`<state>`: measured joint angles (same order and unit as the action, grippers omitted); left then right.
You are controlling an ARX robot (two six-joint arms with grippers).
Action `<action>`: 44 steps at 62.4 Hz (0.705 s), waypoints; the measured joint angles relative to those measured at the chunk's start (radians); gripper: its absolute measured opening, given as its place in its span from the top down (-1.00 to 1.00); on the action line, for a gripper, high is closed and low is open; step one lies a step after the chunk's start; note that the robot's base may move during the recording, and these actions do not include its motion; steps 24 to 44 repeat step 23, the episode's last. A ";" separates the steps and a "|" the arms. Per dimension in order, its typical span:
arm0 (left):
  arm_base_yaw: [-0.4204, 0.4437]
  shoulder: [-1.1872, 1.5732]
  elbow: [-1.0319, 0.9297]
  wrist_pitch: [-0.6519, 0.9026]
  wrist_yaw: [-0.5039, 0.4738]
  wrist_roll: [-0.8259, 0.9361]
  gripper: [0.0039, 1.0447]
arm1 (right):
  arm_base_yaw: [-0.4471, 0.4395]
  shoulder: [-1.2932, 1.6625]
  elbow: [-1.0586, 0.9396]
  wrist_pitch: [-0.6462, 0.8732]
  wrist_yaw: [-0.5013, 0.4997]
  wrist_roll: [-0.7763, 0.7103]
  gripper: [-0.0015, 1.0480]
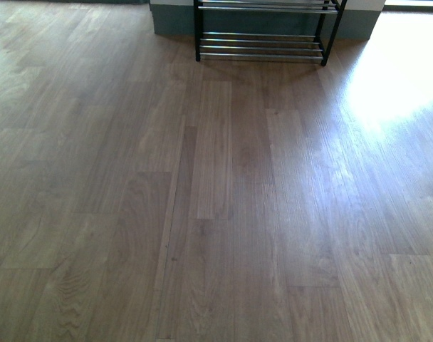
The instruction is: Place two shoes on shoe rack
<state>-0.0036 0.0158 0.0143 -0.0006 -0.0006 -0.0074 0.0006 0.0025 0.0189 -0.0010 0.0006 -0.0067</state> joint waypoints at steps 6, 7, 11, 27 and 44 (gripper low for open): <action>0.000 0.000 0.000 0.000 0.000 0.000 -0.83 | 0.000 0.000 0.000 0.000 0.000 0.000 -0.82; 0.000 0.000 0.000 0.000 0.000 0.000 -0.83 | 0.000 0.000 0.000 0.000 0.000 0.000 -0.82; 0.000 0.000 0.000 0.000 0.000 0.000 -0.83 | 0.000 0.000 0.000 0.000 0.000 0.000 -0.82; 0.000 0.000 0.000 0.000 0.000 0.000 -0.83 | 0.000 0.000 0.000 0.000 0.000 0.000 -0.82; 0.000 0.000 0.000 0.000 0.000 0.000 -0.83 | 0.000 0.000 0.000 0.000 0.000 0.000 -0.82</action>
